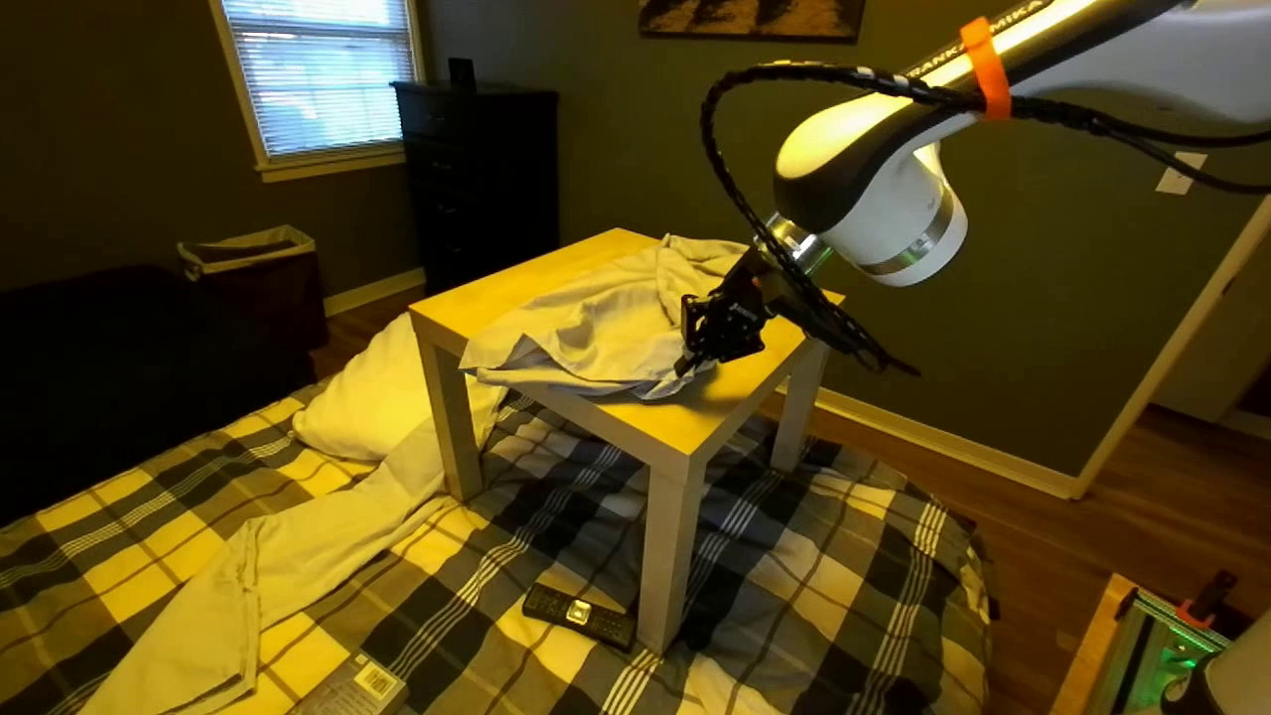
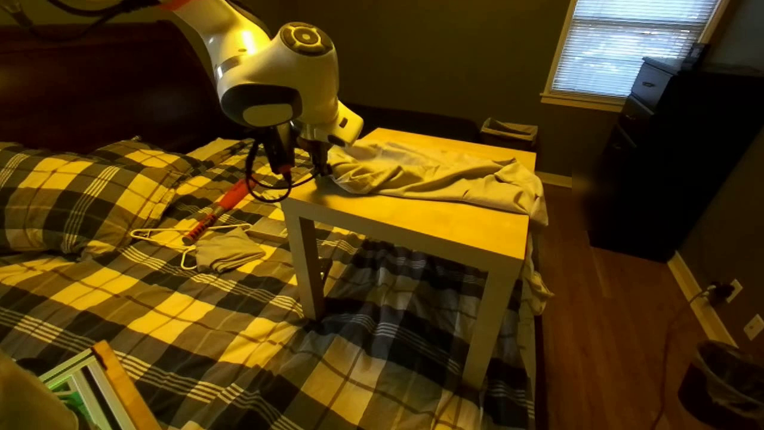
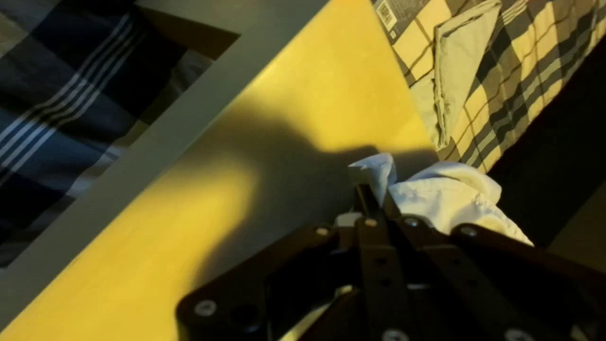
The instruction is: Fold the cloth on the table
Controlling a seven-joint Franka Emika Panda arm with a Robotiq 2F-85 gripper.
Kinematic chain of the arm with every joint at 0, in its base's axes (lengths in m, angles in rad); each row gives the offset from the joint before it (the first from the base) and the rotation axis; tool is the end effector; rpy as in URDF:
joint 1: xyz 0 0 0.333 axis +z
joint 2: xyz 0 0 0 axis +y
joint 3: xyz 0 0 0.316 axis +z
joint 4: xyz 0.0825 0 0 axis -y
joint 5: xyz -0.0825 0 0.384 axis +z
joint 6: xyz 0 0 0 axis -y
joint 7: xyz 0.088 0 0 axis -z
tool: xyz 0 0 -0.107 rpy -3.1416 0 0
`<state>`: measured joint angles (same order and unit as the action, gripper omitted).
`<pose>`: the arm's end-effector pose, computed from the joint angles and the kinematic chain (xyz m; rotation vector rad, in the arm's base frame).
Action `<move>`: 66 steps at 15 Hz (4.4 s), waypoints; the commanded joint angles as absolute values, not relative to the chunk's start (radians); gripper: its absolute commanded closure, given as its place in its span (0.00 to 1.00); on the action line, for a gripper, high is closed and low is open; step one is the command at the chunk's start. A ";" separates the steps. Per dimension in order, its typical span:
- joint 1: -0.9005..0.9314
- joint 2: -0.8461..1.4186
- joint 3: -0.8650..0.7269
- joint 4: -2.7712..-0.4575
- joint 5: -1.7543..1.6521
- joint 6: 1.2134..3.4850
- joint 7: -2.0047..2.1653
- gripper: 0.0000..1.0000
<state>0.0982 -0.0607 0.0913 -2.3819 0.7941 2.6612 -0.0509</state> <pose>0.5078 0.0768 0.3741 -2.5697 0.5363 -0.3838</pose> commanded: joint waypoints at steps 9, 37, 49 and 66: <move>-0.027 -0.268 0.075 -2.152 0.076 2.134 0.303 1.00; 0.211 0.160 0.209 -1.903 0.009 2.551 0.230 0.99; 0.476 0.513 -0.167 -1.757 -0.396 3.266 0.548 1.00; 0.627 0.560 -0.335 -1.656 -0.314 3.093 0.531 0.51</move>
